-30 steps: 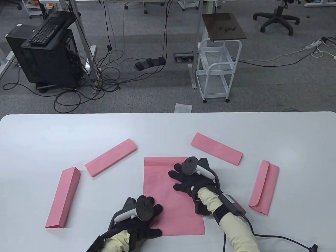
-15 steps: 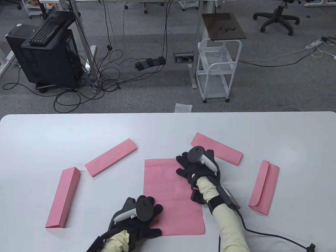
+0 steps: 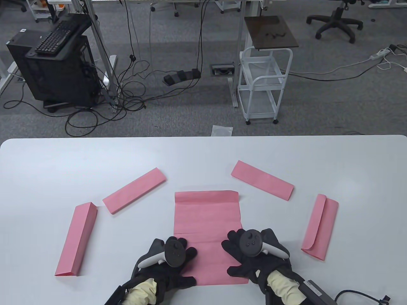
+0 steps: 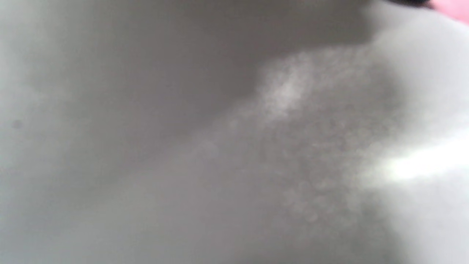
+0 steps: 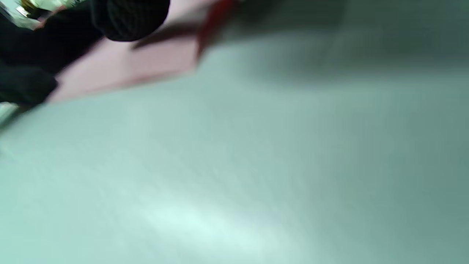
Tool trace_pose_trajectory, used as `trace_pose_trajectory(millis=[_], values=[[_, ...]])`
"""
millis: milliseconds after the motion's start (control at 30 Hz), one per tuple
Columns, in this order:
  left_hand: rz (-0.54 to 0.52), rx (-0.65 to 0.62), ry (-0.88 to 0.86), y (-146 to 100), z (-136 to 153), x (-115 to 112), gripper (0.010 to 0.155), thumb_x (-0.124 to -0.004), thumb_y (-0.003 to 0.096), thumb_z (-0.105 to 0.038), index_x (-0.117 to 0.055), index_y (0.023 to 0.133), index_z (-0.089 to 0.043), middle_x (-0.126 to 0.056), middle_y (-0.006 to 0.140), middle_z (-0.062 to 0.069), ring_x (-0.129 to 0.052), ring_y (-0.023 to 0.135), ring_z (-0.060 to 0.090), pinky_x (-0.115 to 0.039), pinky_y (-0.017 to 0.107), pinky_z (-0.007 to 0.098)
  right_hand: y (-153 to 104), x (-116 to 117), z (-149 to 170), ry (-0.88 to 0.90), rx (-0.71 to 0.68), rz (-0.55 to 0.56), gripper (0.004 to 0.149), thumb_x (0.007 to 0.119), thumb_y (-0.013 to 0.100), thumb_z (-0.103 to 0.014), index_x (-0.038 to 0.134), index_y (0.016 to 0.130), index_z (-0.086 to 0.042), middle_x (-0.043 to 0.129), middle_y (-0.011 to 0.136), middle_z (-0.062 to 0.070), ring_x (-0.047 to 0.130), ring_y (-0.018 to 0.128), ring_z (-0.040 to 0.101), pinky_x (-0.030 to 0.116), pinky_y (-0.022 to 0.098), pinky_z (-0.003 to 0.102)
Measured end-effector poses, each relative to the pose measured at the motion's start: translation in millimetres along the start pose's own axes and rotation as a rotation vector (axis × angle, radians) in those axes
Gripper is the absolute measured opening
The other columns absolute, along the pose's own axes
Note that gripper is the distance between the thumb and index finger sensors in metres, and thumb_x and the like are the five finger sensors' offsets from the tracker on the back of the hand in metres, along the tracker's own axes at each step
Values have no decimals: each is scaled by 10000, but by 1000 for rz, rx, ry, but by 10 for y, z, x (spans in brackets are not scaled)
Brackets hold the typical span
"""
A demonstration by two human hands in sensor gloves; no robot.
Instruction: Unfold complexly folded papers and stack
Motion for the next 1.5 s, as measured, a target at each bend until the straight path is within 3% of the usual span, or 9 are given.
trace_pose_trajectory(millis=[200,367,500,633,967,1200,1267,1400,1500], values=[[-30,33,42,-36,-62,104,769,-568,529,-644,22,988,-460,263,1001,-121,281,939,250,140,618,546,-1,-26,-5,24,-8,7,763,681,468,-554,170,1031,-491,-35,1111,-242,-131,1005,45,-129,678,480],[-167,-9,100,-33,-541,292,741,-548,577,-572,-96,1101,-308,176,1084,-9,193,994,330,89,643,590,4,-10,8,51,-17,-2,760,681,471,-551,169,1030,-493,-46,1103,-255,-148,996,33,-148,667,468],[-31,-31,156,200,-832,89,733,-534,593,-520,-25,1074,-303,173,1085,-14,203,988,323,98,639,583,7,-10,12,51,-20,2,760,680,471,-551,170,1031,-491,-47,1104,-252,-146,997,34,-146,668,467],[-38,-25,177,188,-708,67,755,-514,572,-564,40,1037,-344,206,1061,-76,213,989,293,106,636,585,5,-8,12,54,-21,2,760,681,470,-551,171,1031,-493,-46,1104,-255,-147,997,31,-148,667,464],[-30,124,-9,-268,242,57,745,-515,560,-591,70,997,-439,241,1018,-212,275,967,217,139,630,579,6,-5,18,56,-20,2,759,678,469,-554,169,1029,-498,-50,1102,-261,-150,996,25,-151,667,459],[-109,104,89,-296,7,335,678,-553,591,-498,-147,1099,-307,69,1135,-24,64,1063,330,28,683,601,8,1,20,66,-23,-2,759,678,470,-551,165,1028,-498,-54,1099,-266,-158,991,22,-161,661,454],[-143,18,144,-218,-198,385,676,-562,583,-503,-176,1106,-319,97,1127,-63,96,1059,317,28,697,604,8,4,21,74,-26,-3,757,679,471,-549,168,1028,-499,-57,1097,-267,-162,989,19,-167,657,450],[35,-93,278,137,-502,159,714,-537,575,-519,-10,1041,-391,168,1079,-129,186,1018,258,74,684,581,9,11,24,88,-31,-6,758,681,472,-546,166,1027,-500,-61,1095,-271,-169,985,11,-183,649,441],[-28,-90,258,226,-459,295,697,-508,561,-557,-10,1031,-428,160,1076,-166,167,1033,237,78,682,584,9,13,28,94,-32,-7,759,682,471,-545,167,1026,-502,-60,1093,-276,-171,983,6,-187,647,434]])
Point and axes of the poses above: the tracker on the back of each hand, its own z axis roughly to the little-finger side, its own y axis roughly from the wrist to the fingertips, x = y × z, the point moved 4 cm from there along y, roughly from the wrist to the fingertips
